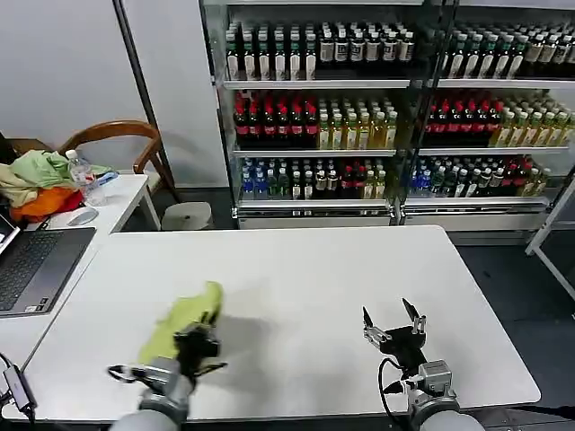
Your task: Fold and organize the clothes.
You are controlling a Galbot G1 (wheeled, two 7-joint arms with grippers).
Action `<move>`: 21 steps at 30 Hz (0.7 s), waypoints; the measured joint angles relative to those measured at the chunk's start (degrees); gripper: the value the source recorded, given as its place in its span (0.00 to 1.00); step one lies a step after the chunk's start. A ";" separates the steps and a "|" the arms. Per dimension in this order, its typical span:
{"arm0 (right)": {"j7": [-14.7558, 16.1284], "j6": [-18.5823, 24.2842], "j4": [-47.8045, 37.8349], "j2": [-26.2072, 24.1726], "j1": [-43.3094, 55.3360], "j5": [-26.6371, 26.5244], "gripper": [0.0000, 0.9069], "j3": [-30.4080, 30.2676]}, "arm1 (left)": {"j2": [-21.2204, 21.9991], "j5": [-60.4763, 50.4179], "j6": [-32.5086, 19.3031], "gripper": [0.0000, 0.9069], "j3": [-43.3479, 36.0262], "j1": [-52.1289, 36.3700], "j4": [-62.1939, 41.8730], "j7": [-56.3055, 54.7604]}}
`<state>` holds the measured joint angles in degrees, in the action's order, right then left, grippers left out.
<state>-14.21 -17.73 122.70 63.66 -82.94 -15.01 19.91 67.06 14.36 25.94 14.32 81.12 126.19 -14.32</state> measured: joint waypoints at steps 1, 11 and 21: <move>0.02 0.00 -0.01 0.01 0.07 0.01 1.00 -0.05 | 0.65 -0.40 -0.33 0.06 -1.10 -0.44 -0.23 -0.10; 0.31 -0.14 -0.41 -0.61 1.47 0.08 1.00 -0.60 | 6.79 -3.06 -3.27 1.00 -9.04 -6.06 -5.26 -2.06; 0.71 -0.23 -0.73 -0.51 2.93 0.16 1.00 -1.14 | 11.16 0.22 -7.53 1.00 -11.59 -10.17 -8.93 -3.12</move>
<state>-13.50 -17.96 121.97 63.14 -80.01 -14.84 18.76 78.21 14.57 18.41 2.73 70.95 117.26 -17.44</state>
